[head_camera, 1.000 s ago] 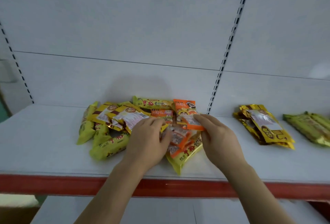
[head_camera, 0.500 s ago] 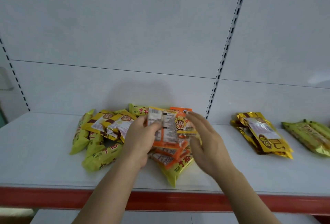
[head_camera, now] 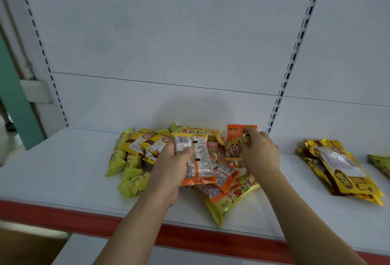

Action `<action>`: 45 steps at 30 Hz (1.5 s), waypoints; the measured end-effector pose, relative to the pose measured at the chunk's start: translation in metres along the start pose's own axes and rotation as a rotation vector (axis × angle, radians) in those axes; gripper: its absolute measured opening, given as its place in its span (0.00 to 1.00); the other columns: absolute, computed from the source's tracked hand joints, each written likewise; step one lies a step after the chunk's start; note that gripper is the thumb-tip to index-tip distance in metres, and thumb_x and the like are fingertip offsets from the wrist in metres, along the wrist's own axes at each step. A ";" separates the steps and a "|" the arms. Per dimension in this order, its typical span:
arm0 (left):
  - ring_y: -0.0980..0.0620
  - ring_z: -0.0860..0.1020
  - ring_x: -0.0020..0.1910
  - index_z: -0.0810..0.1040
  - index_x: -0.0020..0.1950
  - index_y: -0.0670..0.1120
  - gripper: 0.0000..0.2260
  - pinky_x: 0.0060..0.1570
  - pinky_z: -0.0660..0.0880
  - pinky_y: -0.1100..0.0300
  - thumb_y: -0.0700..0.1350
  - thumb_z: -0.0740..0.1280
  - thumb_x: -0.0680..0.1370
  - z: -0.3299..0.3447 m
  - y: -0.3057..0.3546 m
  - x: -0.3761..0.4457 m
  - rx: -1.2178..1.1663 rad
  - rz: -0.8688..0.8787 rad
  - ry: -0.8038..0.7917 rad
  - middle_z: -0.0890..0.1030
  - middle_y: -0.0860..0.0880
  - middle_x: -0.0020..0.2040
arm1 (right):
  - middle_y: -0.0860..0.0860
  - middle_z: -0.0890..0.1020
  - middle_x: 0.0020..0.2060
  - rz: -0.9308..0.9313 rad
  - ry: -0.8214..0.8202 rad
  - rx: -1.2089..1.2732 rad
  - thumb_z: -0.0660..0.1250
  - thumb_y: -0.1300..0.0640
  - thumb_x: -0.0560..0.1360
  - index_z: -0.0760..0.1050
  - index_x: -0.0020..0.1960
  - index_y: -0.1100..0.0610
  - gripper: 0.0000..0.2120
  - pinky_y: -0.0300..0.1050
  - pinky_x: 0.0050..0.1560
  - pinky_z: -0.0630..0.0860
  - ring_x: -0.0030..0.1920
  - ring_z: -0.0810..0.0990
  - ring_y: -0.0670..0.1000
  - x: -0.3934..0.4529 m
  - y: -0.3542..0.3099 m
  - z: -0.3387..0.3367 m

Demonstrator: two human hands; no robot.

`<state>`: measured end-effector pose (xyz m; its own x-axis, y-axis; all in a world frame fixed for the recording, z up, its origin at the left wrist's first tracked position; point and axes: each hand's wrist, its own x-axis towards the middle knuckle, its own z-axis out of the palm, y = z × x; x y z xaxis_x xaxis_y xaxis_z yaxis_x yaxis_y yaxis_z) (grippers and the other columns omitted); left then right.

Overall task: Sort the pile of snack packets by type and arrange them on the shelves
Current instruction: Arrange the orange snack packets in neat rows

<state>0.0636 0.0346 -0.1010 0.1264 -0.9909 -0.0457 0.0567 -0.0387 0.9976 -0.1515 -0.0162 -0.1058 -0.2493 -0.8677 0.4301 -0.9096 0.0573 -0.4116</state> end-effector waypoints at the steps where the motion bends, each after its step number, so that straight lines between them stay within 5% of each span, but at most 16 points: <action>1: 0.45 0.84 0.53 0.80 0.56 0.52 0.04 0.58 0.80 0.37 0.47 0.66 0.84 0.002 0.000 0.001 -0.004 0.001 0.008 0.86 0.49 0.53 | 0.54 0.78 0.56 -0.011 0.050 0.114 0.65 0.55 0.80 0.71 0.71 0.50 0.19 0.50 0.52 0.73 0.49 0.77 0.55 -0.002 0.002 -0.005; 4: 0.45 0.83 0.56 0.78 0.59 0.51 0.05 0.61 0.78 0.37 0.46 0.64 0.84 0.012 0.003 0.002 -0.027 0.002 0.015 0.84 0.50 0.55 | 0.48 0.80 0.51 0.021 0.175 0.478 0.68 0.55 0.79 0.74 0.67 0.47 0.18 0.45 0.45 0.75 0.44 0.79 0.47 -0.014 0.002 -0.031; 7: 0.46 0.80 0.60 0.75 0.63 0.51 0.12 0.64 0.75 0.37 0.55 0.65 0.83 0.026 0.011 -0.002 -0.085 -0.013 -0.017 0.82 0.49 0.57 | 0.42 0.81 0.41 -0.030 0.011 0.737 0.72 0.55 0.77 0.77 0.60 0.41 0.15 0.41 0.42 0.79 0.42 0.82 0.43 -0.037 -0.017 -0.052; 9: 0.48 0.82 0.59 0.76 0.64 0.54 0.22 0.60 0.79 0.40 0.65 0.69 0.77 0.037 0.014 -0.004 -0.144 -0.024 -0.091 0.84 0.50 0.58 | 0.38 0.82 0.41 -0.187 -0.067 0.589 0.72 0.55 0.77 0.79 0.61 0.42 0.14 0.35 0.44 0.77 0.44 0.81 0.41 -0.055 -0.030 -0.049; 11: 0.52 0.84 0.57 0.77 0.62 0.55 0.20 0.56 0.82 0.46 0.65 0.71 0.76 0.045 0.012 -0.005 -0.105 0.043 -0.106 0.85 0.53 0.57 | 0.39 0.83 0.47 -0.330 0.022 0.458 0.70 0.55 0.78 0.79 0.64 0.46 0.15 0.37 0.48 0.77 0.47 0.80 0.42 -0.068 -0.034 -0.043; 14: 0.52 0.84 0.54 0.78 0.60 0.55 0.12 0.56 0.81 0.45 0.59 0.69 0.80 0.043 0.009 -0.002 -0.036 0.107 0.014 0.85 0.54 0.54 | 0.41 0.83 0.51 -0.204 0.032 0.506 0.65 0.53 0.81 0.75 0.69 0.46 0.16 0.33 0.47 0.75 0.49 0.80 0.42 -0.063 -0.025 -0.044; 16: 0.50 0.84 0.52 0.78 0.58 0.54 0.10 0.56 0.81 0.44 0.57 0.69 0.81 0.033 0.009 0.003 -0.024 0.117 0.082 0.85 0.53 0.53 | 0.43 0.83 0.53 -0.084 -0.079 0.386 0.62 0.50 0.82 0.72 0.70 0.47 0.17 0.32 0.46 0.73 0.53 0.80 0.45 -0.055 -0.017 -0.043; 20: 0.49 0.85 0.50 0.78 0.56 0.53 0.10 0.53 0.83 0.42 0.57 0.70 0.80 0.014 0.011 0.007 0.020 0.163 0.149 0.85 0.51 0.52 | 0.46 0.83 0.55 -0.181 -0.441 0.046 0.64 0.34 0.75 0.75 0.65 0.45 0.23 0.47 0.52 0.77 0.55 0.81 0.51 -0.054 -0.020 -0.030; 22: 0.48 0.86 0.49 0.78 0.55 0.54 0.09 0.52 0.83 0.41 0.57 0.70 0.80 0.008 0.009 0.006 0.041 0.175 0.155 0.86 0.52 0.51 | 0.47 0.83 0.53 -0.158 -0.499 0.045 0.67 0.35 0.73 0.77 0.62 0.47 0.23 0.49 0.51 0.78 0.52 0.81 0.52 -0.051 -0.025 -0.026; 27: 0.53 0.84 0.49 0.77 0.57 0.53 0.09 0.47 0.82 0.51 0.54 0.70 0.81 -0.005 0.003 0.005 0.065 0.180 0.136 0.84 0.53 0.52 | 0.50 0.84 0.53 -0.076 -0.199 0.148 0.68 0.55 0.77 0.80 0.61 0.50 0.14 0.42 0.48 0.72 0.54 0.80 0.54 -0.036 -0.027 -0.038; 29: 0.55 0.83 0.49 0.76 0.56 0.54 0.07 0.45 0.80 0.55 0.53 0.69 0.81 -0.005 0.001 0.005 0.067 0.195 0.134 0.84 0.53 0.52 | 0.50 0.83 0.55 0.020 -0.021 0.265 0.67 0.55 0.78 0.78 0.64 0.49 0.15 0.41 0.44 0.71 0.51 0.80 0.51 -0.034 -0.025 -0.052; 32: 0.52 0.85 0.49 0.75 0.55 0.56 0.06 0.51 0.83 0.47 0.53 0.70 0.81 0.000 0.000 0.003 0.040 0.181 0.119 0.84 0.53 0.51 | 0.46 0.83 0.47 0.097 0.160 0.703 0.69 0.51 0.78 0.77 0.61 0.41 0.12 0.46 0.40 0.81 0.42 0.82 0.48 -0.048 -0.037 -0.065; 34: 0.50 0.85 0.51 0.75 0.56 0.56 0.08 0.52 0.83 0.44 0.57 0.68 0.81 0.007 0.001 0.000 0.010 0.181 0.096 0.84 0.52 0.52 | 0.44 0.83 0.43 0.075 0.121 0.850 0.71 0.50 0.78 0.77 0.57 0.38 0.10 0.46 0.38 0.82 0.40 0.84 0.47 -0.064 -0.056 -0.057; 36: 0.50 0.84 0.54 0.74 0.61 0.56 0.17 0.53 0.82 0.42 0.66 0.64 0.80 0.014 0.004 -0.006 -0.046 0.163 0.044 0.84 0.53 0.55 | 0.41 0.83 0.47 -0.036 0.104 0.735 0.71 0.49 0.77 0.77 0.58 0.40 0.11 0.40 0.44 0.80 0.46 0.82 0.42 -0.081 -0.067 -0.038; 39: 0.56 0.82 0.55 0.70 0.67 0.55 0.27 0.51 0.81 0.54 0.69 0.66 0.75 0.018 0.008 -0.013 -0.079 0.170 -0.027 0.82 0.58 0.56 | 0.36 0.80 0.53 -0.111 0.119 0.610 0.71 0.49 0.77 0.79 0.62 0.43 0.14 0.26 0.52 0.71 0.55 0.77 0.35 -0.094 -0.069 -0.023; 45: 0.53 0.86 0.49 0.74 0.62 0.55 0.16 0.51 0.84 0.42 0.56 0.73 0.78 -0.001 0.006 -0.002 -0.063 0.208 0.029 0.86 0.55 0.52 | 0.42 0.82 0.54 -0.084 -0.013 0.362 0.63 0.48 0.81 0.74 0.69 0.47 0.17 0.45 0.55 0.75 0.57 0.79 0.47 -0.080 -0.044 -0.036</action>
<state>0.0648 0.0363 -0.0951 0.1706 -0.9725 0.1585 0.0879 0.1753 0.9806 -0.1040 0.0684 -0.0931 -0.1725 -0.8684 0.4649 -0.7498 -0.1903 -0.6337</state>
